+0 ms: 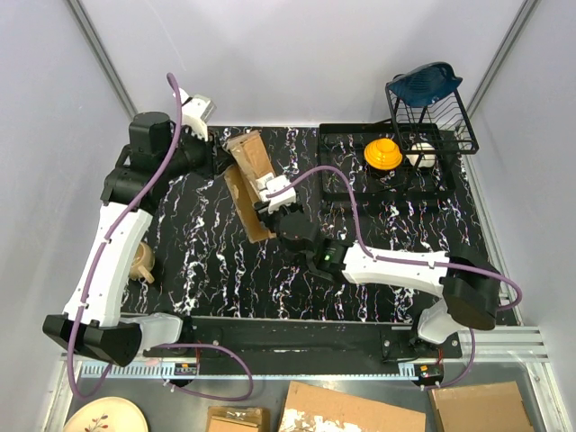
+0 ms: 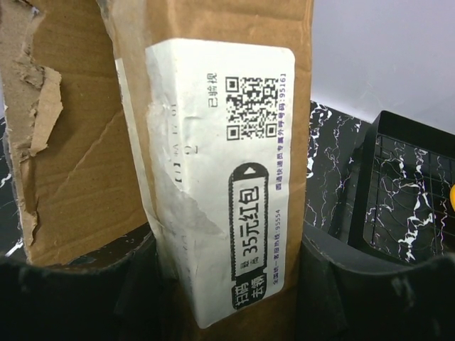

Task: Unpack the express box
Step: Open the express box at the center of the board.

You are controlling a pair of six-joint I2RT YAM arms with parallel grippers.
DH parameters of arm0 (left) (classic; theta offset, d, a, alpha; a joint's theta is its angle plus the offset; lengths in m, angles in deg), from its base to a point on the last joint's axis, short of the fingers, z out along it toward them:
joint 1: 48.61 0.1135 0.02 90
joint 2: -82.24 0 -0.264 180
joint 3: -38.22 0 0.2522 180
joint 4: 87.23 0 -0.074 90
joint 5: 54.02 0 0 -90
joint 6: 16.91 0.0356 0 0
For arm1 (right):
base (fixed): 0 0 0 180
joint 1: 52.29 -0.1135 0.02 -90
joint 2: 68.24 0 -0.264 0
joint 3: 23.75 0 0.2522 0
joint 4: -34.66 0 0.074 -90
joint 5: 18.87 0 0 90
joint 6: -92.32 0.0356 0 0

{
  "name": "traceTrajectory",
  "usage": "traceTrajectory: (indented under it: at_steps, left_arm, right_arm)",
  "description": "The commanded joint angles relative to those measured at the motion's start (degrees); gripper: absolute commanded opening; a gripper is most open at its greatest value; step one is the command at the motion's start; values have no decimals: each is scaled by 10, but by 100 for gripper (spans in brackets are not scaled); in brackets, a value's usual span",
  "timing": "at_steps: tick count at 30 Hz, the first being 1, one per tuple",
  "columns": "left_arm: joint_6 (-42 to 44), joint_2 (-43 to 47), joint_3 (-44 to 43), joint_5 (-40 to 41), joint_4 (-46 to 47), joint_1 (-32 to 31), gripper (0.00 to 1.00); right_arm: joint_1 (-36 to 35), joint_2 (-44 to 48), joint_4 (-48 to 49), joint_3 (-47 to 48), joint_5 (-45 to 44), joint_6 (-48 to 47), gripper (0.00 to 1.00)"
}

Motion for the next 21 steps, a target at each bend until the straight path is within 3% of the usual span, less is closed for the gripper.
traceTrajectory:
  at_steps: [1,9,16,21]
  left_arm:
    - [5,11,-39,-81,42,17,28]
    - [29,34,-56,-123,-5,42,24]
    - [19,46,-77,-170,-17,52,19]
    - [15,46,-85,-215,-20,53,10]
  right_arm:
    - [-11,49,32,-14,36,15,59]
    - [73,127,8,-64,163,182,60]
    - [85,130,15,-73,226,197,60]
    - [85,134,9,-71,230,202,59]
